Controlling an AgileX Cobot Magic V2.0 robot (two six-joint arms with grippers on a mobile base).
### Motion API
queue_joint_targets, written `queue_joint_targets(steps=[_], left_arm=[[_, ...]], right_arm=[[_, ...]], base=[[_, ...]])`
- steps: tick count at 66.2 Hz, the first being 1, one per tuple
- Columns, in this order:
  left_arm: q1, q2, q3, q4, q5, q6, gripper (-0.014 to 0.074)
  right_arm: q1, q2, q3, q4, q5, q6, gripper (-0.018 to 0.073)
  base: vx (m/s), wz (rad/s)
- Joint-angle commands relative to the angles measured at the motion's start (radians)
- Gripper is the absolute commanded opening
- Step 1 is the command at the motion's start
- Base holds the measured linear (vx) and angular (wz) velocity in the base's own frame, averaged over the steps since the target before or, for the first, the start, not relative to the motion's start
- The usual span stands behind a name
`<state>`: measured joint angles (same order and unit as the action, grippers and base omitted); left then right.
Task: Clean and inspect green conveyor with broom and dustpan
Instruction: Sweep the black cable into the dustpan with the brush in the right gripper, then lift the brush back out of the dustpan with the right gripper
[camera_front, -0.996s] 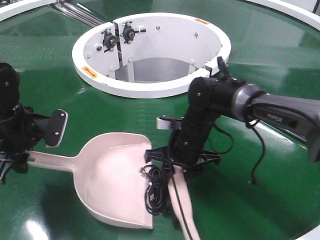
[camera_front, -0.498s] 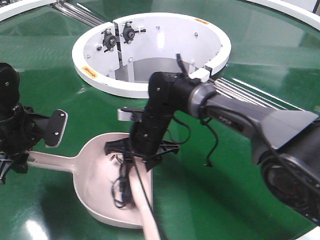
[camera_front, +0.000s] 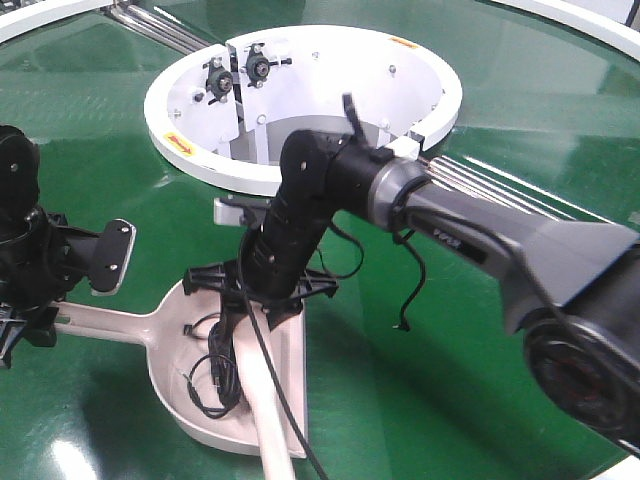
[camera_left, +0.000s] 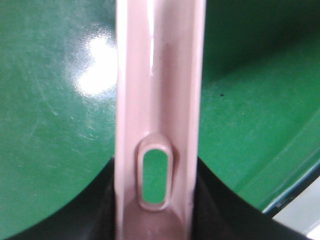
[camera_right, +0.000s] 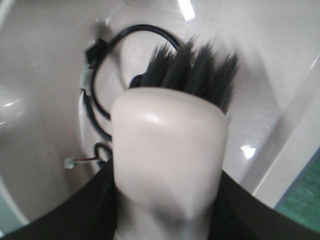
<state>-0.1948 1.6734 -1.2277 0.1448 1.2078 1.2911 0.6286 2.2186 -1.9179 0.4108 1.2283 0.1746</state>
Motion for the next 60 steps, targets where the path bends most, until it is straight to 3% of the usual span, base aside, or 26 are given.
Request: queue_joint_targets(steps=[1, 15, 48, 60], left_arm=[[-0.009, -0.036, -0.026, -0.023, 0.01, 0.007, -0.0023], [-0.009, -0.036, -0.026, -0.023, 0.01, 0.007, -0.0023], [-0.009, -0.036, -0.026, -0.023, 0.01, 0.007, -0.0023], [-0.009, -0.036, -0.026, -0.023, 0.01, 0.007, -0.0023]], right_arm=[[-0.017, -0.118, -0.029, 0.02, 0.054, 0.0, -0.001], [-0.067, -0.215, 0.044, 0.016, 0.054, -0.007, -0.0008], [-0.267, -0.421, 0.369, -0.058, 0.054, -0.16, -0.0006], [-0.305, -0.434, 0.41, -0.156, 0.054, -0.162, -0.0006]], base=[[0.0, 0.0], [0.0, 0.0], [0.0, 0.0], [0.0, 0.0]])
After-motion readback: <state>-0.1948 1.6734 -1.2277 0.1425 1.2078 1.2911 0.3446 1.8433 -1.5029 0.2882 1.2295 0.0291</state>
